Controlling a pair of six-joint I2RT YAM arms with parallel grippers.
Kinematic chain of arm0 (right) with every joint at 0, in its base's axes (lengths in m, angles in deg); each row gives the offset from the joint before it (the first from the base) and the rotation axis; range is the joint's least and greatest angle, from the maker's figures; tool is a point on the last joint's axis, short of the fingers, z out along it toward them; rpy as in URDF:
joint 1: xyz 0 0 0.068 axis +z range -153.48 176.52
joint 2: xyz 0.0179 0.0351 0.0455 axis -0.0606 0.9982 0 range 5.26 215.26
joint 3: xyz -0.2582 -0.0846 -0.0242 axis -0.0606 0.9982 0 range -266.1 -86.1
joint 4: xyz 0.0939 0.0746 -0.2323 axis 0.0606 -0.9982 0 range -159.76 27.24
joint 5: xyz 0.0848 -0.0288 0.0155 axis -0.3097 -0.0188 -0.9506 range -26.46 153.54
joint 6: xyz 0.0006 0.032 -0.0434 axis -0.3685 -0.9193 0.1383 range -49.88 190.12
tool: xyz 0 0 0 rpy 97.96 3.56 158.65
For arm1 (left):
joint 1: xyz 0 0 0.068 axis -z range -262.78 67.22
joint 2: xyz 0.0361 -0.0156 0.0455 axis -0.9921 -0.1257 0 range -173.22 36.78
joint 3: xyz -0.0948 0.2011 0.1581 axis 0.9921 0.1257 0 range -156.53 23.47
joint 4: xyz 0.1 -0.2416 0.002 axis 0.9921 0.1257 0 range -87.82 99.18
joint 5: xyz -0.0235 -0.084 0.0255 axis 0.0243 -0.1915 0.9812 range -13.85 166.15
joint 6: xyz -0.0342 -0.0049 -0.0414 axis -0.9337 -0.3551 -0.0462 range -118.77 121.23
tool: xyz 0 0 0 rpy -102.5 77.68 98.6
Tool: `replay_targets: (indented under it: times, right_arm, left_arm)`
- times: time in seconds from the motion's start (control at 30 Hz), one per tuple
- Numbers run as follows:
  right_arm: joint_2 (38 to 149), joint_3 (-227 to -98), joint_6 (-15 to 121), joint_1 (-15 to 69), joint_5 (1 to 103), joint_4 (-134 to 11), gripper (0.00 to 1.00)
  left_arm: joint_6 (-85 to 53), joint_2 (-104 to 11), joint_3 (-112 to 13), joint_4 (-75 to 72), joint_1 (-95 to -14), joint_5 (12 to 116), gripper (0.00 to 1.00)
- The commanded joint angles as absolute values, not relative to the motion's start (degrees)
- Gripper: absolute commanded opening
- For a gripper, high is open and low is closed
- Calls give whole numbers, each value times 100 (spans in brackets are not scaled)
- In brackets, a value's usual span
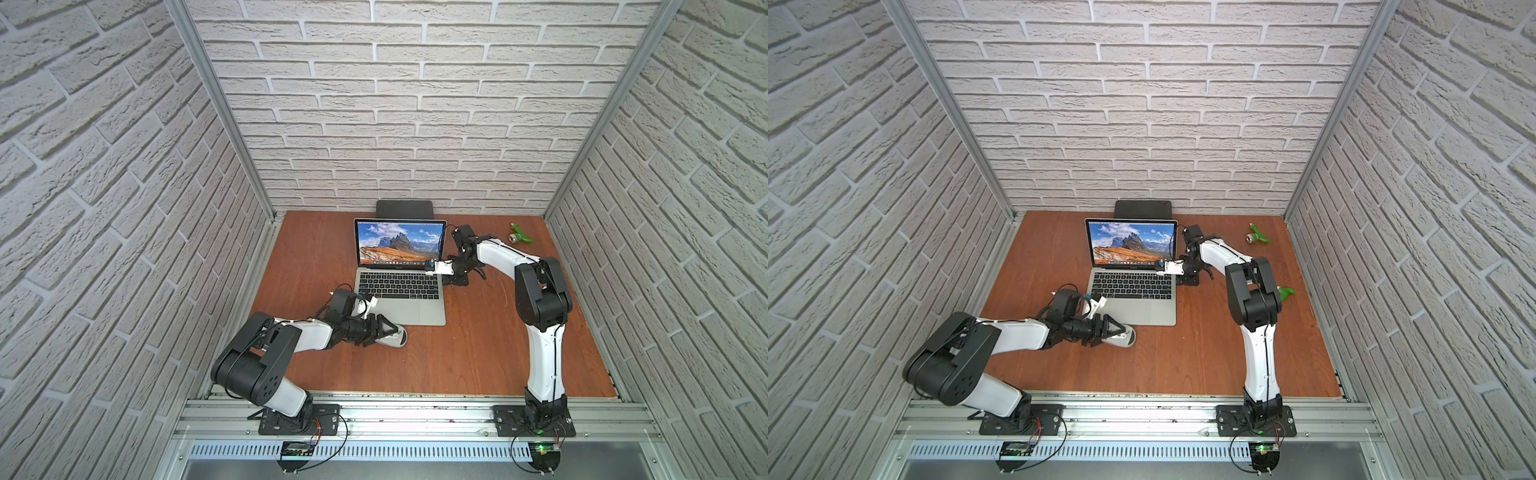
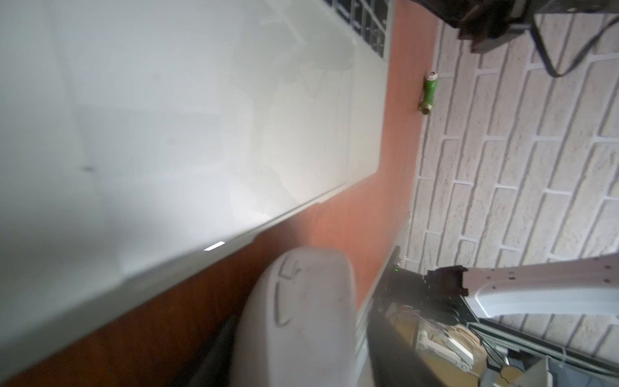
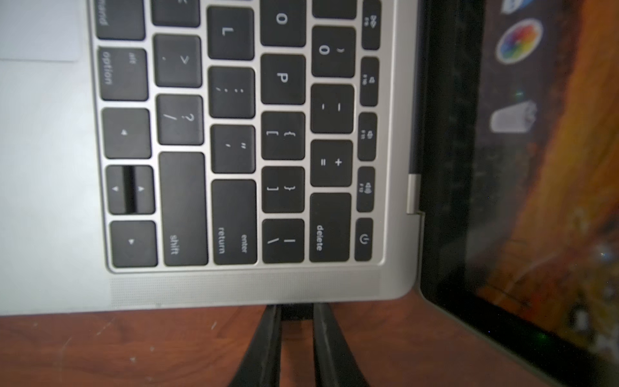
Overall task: Remove the wireless mouse receiver from the laptop
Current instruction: Place the mouse at the center of the board, then take out the USB plug from the USB port.
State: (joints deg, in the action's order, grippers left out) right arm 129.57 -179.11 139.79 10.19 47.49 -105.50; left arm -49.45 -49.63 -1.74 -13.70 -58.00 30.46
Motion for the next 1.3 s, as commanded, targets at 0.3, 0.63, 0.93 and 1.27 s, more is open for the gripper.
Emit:
replay_targets:
  times: [0.3, 0.63, 0.93, 1.27]
  right_arm:
    - [13191, -18033, 14104, 1155, 4645, -10499, 4]
    - [13160, -18025, 14166, 1097, 4640, -10567, 2]
    - [12979, -17936, 14237, 931, 4823, -10644, 3]
    - [12691, -17854, 14232, 585, 4760, -10817, 3]
  left_arm:
    - [-4166, -3855, -554, 1086, -6523, 3510, 95]
    - [-3668, -3732, -851, 1937, -7222, 3693, 98]
    - [-3415, -3920, -1400, 2106, -7258, 3941, 98]
    - [-3562, -4385, -2183, 1759, -7281, 3953, 88]
